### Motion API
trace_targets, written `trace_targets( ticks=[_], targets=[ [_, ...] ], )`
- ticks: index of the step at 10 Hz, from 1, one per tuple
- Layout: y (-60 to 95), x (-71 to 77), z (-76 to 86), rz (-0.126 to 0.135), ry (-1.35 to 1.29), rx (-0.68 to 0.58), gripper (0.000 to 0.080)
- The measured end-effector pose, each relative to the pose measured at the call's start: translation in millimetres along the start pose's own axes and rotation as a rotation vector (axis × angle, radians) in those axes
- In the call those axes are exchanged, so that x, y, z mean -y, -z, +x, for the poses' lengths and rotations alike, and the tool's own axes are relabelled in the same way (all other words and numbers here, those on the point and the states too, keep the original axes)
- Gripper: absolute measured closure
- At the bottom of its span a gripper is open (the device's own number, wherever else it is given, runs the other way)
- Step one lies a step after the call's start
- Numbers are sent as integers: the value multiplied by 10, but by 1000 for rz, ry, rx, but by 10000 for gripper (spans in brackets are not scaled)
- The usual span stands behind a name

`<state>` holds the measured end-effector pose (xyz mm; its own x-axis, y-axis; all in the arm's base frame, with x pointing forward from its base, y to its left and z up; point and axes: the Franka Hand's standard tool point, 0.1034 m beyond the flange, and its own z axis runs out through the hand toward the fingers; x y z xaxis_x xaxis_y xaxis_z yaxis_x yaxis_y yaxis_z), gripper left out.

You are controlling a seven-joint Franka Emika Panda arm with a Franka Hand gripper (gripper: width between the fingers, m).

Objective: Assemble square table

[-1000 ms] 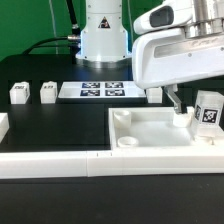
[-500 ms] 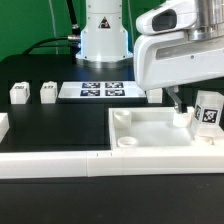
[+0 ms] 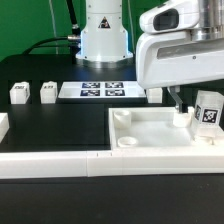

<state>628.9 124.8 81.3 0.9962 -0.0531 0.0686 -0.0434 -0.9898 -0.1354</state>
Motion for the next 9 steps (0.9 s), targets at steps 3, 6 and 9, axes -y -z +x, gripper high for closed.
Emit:
trace_targets(
  ticks=[3,6,9],
  targets=[
    [-3,-54,5,-5,-84,0,495],
    [-5,-68,5,-6,-239,0,500],
    [-17,-95,20,-6,-589,-12,500]
  ],
)
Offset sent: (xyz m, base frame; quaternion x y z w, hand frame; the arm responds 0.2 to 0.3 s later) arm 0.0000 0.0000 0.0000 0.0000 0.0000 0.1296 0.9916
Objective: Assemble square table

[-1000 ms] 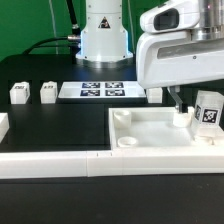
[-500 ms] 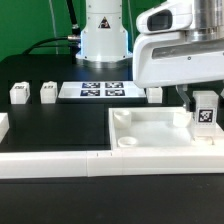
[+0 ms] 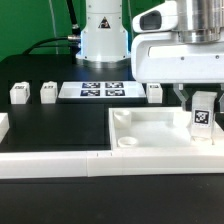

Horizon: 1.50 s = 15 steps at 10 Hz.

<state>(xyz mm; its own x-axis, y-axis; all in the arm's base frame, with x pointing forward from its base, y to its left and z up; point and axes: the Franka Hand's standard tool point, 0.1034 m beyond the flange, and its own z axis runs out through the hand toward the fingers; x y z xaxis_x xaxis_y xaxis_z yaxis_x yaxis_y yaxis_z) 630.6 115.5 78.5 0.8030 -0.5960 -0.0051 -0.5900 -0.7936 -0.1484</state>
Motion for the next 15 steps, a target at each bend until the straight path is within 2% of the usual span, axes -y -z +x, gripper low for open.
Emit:
trace_targets(
  ticks=[3,5,6,7,9,10,13,15],
  targets=[
    [-14,-44,31,56,-469,3,502],
    [-15,-43,22,68,-658,24,501],
    [-15,-44,19,67,-652,25,501],
    [-23,-37,5,64,-594,23,501],
    [-11,47,-55,45,-265,2,199],
    [-10,90,-81,30,-42,-24,165],
    [-24,70,-65,22,275,-30,151],
    [-13,94,-51,-9,582,-52,151]
  ],
)
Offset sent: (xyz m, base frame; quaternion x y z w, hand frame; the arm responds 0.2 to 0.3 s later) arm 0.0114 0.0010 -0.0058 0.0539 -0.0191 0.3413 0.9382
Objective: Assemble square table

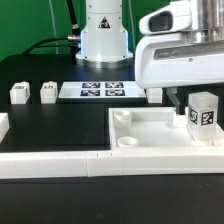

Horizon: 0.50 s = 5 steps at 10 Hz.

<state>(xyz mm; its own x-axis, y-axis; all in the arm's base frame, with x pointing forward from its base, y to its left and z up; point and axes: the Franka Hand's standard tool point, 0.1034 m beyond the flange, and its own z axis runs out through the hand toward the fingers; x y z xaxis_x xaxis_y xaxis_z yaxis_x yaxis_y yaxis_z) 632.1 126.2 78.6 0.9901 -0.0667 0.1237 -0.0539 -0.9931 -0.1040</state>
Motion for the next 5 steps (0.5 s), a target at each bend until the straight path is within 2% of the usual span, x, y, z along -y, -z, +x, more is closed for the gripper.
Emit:
trace_targets(
  ticks=[1,3,5],
  targets=[
    [-2,20,-7,-4,98,0,151],
    [-5,5,-5,-4,93,1,151],
    [-6,8,-6,-3,65,1,414]
  ],
)
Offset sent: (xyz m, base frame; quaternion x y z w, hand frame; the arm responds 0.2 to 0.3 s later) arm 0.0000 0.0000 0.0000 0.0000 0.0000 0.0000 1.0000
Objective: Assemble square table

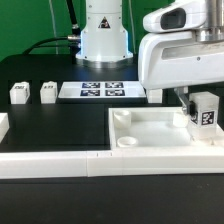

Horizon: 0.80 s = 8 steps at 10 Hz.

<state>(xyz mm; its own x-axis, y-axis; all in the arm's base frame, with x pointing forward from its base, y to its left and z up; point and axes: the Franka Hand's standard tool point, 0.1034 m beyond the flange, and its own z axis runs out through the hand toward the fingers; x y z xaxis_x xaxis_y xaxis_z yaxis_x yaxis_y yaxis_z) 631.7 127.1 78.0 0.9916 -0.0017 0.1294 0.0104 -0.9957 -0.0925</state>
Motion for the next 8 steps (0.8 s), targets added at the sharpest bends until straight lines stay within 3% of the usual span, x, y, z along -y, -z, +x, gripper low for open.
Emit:
trace_targets(
  ticks=[1,2,5,8],
  targets=[
    [2,-29,4,-2,-84,0,414],
    [-2,-48,2,-1,-158,1,502],
    [-13,-86,1,-4,-488,-4,502],
    [-24,-62,-48,33,-1067,38,502]
  ],
)
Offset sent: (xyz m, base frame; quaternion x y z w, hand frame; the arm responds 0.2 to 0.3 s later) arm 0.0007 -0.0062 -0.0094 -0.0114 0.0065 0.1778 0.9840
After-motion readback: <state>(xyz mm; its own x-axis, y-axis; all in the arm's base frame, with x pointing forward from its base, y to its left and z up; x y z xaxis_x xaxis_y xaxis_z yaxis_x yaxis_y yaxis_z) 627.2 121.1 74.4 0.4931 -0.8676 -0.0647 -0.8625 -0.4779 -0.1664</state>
